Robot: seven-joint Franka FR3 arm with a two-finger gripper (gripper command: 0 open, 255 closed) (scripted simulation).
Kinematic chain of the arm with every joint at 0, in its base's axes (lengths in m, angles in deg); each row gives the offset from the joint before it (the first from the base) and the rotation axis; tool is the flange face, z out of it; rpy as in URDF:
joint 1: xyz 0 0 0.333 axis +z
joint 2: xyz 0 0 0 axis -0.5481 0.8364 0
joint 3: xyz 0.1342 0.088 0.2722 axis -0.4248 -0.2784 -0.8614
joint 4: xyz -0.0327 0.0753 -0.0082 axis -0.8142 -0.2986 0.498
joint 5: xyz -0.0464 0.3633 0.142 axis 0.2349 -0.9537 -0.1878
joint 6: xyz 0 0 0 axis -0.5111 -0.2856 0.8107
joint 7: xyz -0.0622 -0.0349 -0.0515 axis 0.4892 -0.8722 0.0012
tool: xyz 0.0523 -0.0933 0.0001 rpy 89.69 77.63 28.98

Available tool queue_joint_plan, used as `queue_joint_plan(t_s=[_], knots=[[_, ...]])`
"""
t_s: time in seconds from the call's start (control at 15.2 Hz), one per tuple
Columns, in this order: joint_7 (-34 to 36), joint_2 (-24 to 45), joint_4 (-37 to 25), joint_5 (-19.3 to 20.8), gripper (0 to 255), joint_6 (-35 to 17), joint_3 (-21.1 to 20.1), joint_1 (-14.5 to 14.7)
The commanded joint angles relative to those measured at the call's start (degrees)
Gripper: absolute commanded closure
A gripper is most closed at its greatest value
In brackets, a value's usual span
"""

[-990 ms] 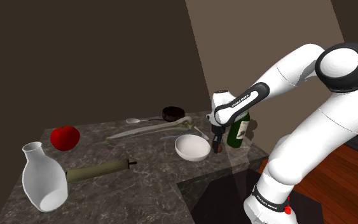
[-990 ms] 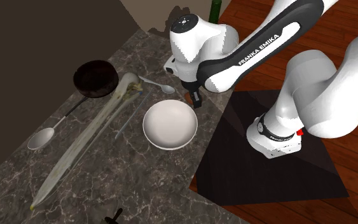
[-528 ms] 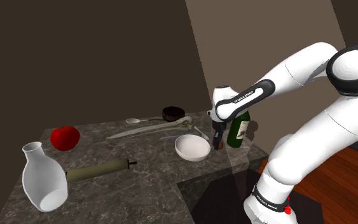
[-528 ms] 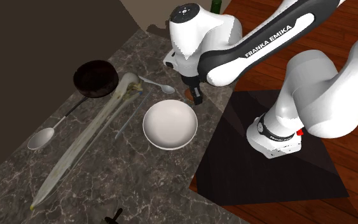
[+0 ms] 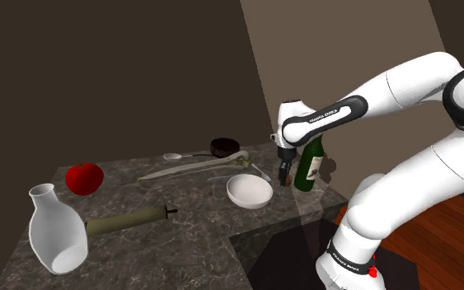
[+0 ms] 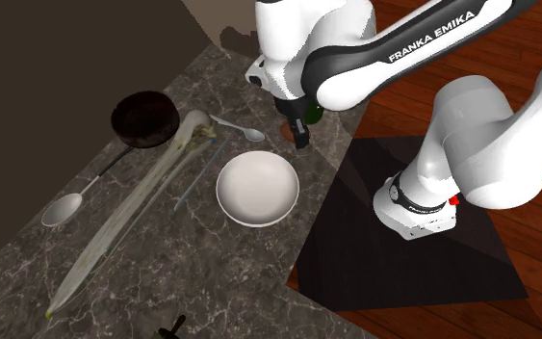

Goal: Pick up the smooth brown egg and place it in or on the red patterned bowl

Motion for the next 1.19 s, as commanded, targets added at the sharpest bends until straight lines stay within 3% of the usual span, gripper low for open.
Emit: queue_joint_plan(t_s=[0.0,0.92,1.12], knots=[[0.2,-1.3,-0.8,-0.3,255,2.2,-0.4,0.2],[-0.4,-7.0,-7.8,-1.5,255,14.9,-2.1,0.3],[-0.9,0.9,-13.8,-2.6,255,12.9,-1.4,1.6]])
